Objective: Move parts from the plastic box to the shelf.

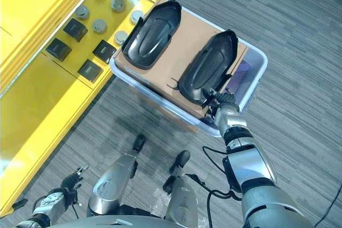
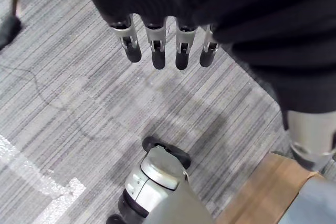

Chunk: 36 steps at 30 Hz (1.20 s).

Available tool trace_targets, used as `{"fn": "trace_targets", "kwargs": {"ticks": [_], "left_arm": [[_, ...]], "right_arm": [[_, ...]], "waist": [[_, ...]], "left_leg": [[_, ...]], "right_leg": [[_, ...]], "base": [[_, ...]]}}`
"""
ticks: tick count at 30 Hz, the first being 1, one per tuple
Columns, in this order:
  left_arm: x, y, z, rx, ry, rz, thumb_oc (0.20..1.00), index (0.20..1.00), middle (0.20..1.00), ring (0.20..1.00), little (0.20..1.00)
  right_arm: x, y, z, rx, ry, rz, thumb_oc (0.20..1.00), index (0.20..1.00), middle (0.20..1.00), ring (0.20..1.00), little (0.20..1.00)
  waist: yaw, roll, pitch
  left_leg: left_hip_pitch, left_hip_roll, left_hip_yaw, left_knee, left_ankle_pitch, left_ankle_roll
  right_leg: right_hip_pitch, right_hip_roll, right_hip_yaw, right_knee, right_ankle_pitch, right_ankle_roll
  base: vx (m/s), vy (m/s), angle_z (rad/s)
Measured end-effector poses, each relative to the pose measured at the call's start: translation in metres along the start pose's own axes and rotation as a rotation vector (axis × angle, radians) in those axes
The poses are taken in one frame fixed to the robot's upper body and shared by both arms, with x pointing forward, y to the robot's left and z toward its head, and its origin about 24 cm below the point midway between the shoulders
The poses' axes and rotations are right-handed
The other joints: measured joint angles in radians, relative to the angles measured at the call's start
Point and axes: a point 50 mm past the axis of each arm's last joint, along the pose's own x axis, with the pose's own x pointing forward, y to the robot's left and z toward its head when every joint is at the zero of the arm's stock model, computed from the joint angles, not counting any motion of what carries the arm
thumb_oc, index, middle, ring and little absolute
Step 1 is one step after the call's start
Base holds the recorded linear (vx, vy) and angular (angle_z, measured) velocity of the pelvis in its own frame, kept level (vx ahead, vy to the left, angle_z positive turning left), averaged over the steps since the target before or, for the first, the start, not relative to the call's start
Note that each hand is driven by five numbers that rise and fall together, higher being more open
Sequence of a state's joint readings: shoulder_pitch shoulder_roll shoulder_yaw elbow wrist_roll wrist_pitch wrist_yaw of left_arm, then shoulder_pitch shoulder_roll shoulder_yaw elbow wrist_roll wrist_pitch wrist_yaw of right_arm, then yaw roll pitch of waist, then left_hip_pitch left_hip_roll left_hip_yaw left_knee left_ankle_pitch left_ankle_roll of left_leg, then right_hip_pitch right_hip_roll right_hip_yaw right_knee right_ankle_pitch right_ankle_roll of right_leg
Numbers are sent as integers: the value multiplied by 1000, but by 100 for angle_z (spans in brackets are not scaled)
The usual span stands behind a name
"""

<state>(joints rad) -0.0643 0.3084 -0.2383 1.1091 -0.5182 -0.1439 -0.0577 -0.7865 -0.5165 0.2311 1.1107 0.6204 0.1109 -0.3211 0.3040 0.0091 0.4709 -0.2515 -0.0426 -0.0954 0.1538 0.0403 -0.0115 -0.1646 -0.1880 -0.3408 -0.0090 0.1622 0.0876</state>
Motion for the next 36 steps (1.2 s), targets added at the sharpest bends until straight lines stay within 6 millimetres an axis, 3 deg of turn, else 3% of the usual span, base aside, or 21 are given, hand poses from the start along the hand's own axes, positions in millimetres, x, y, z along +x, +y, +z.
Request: {"fn": "trace_targets", "kwargs": {"ticks": [10,19,22,25,28,31,34,36], "left_arm": [[1,7,16,-10,-57,6,1000,1000,1000,1000,1000],[3,2,30,-42,-115,-29,1000,1000,1000,1000,1000],[0,-2,47,-141,-204,-87,1000,1000,1000,1000,1000],[-5,-8,70,-179,-305,-162,1000,1000,1000,1000,1000],[-27,-29,120,-203,-498,-336,1000,1000,1000,1000,1000],[-45,-46,157,-171,-612,-487,1000,1000,1000,1000,1000],[-50,-70,180,-126,-636,-578,1000,1000,1000,1000,1000],[-50,-90,185,-136,-612,-629,1000,1000,1000,1000,1000]], "right_arm": [[1,-5,-2,10,-10,5,200,200,200,200,200],[-1,-6,-17,0,6,19,200,200,200,200,200],[-8,0,-21,4,-32,56,200,200,200,200,200],[-18,13,-32,18,-47,97,200,200,200,200,200],[-38,20,-45,33,-86,164,200,200,200,200,200],[-43,20,-61,5,-61,174,200,200,200,200,200],[-46,25,-64,-24,-63,195,200,200,200,200,200],[-50,35,-65,-52,-78,230,200,200,200,200,200]], "waist": [[-4,-14,-1],[-5,-29,-15],[-10,-36,-27],[-30,-51,-78],[-40,-59,-115],[-69,-61,-186],[-114,-59,-223],[-153,-63,-266]], "left_leg": [[11,2,-2,4,-4,-6],[28,1,0,1,-6,-6],[64,2,10,-2,-10,-1],[77,2,14,-8,-19,-3],[127,3,29,-22,-30,0],[169,4,52,-26,-51,6],[232,5,79,-39,-65,16],[259,8,106,-43,-70,17]], "right_leg": [[12,2,1,1,0,0],[29,3,2,-3,1,0],[69,5,4,-19,10,7],[80,5,10,-28,12,8],[117,6,31,-34,14,6],[149,6,56,-37,7,11],[190,5,84,-40,-8,13],[198,8,110,-45,-9,13]], "base": [[-6,-48,0],[8,-36,0],[37,-41,-3],[71,-31,-7],[91,-18,-15],[111,19,-24],[112,42,-28],[54,28,-38]]}}
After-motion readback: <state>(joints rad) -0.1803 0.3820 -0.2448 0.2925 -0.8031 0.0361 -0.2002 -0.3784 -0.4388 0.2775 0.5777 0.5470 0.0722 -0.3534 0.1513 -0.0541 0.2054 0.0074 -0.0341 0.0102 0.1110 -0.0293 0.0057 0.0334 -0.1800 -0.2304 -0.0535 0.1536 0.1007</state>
